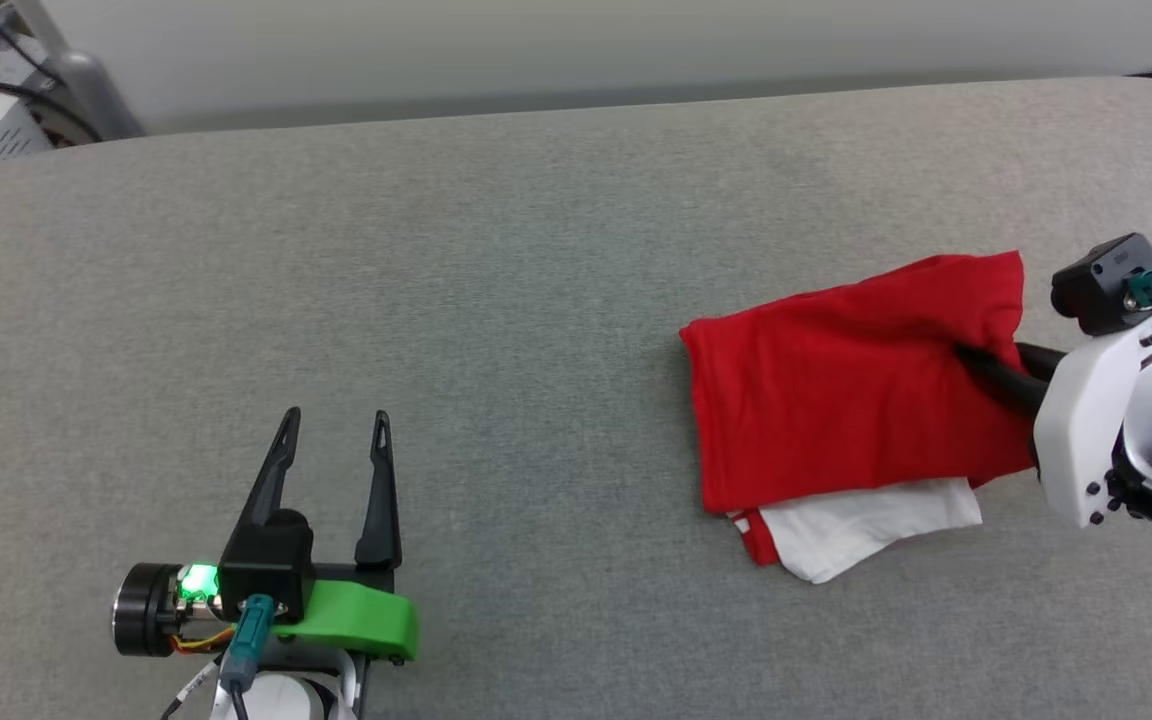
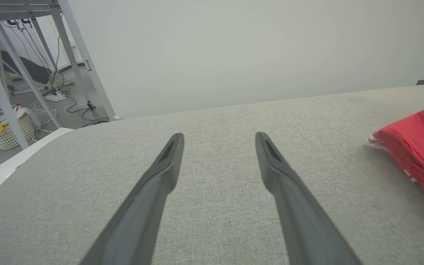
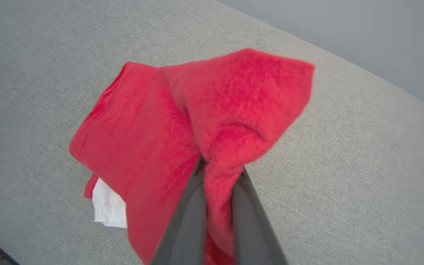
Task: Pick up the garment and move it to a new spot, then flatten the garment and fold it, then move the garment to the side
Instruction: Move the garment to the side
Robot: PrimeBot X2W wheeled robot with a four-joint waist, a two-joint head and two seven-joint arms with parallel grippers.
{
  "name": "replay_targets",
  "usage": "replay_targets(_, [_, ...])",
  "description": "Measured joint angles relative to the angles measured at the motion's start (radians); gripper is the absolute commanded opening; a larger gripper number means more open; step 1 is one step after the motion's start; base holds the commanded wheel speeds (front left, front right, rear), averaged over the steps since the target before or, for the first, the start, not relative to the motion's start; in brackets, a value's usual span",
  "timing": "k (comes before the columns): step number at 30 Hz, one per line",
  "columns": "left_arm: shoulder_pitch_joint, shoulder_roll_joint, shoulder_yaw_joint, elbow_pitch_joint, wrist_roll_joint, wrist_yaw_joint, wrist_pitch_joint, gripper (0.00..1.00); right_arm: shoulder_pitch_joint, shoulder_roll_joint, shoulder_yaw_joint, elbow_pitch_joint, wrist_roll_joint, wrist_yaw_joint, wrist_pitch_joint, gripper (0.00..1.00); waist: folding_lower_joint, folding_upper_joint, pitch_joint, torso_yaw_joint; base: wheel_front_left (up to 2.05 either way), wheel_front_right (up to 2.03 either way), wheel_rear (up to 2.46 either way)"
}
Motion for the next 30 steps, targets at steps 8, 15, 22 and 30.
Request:
replay_targets(8, [-0.031,0.044,0.019,-0.038,0.011,-0.006,0.0,1.0,-0.066,-0.045,-0.069,0.116,-0.042,0.0,-0.026,0.0,0.0,0.0,0.062,-0.117,0.0,0.0,0.0])
replay_targets(15, [-0.085,0.074,0.018,-0.083,0.015,-0.02,0.0,1.0,-0.169,-0.11,-0.143,0.314,-0.109,0.0,-0.06,0.0,0.0,0.0,0.164,-0.154,0.0,0.0,0.0])
replay_targets(22, [-0.126,0.102,0.025,-0.128,0.02,-0.025,0.0,1.0,-0.283,-0.112,-0.22,0.48,-0.232,0.0,-0.087,0.0,0.0001,0.0,0.277,-0.156,0.0,0.0,0.0])
replay_targets(30, [-0.156,0.122,0.024,-0.161,0.02,-0.026,0.0,1.0,-0.372,-0.107,-0.369,0.649,-0.344,0.0,-0.118,0.0,0.0002,0.0,0.39,-0.139,0.0,0.0,0.0])
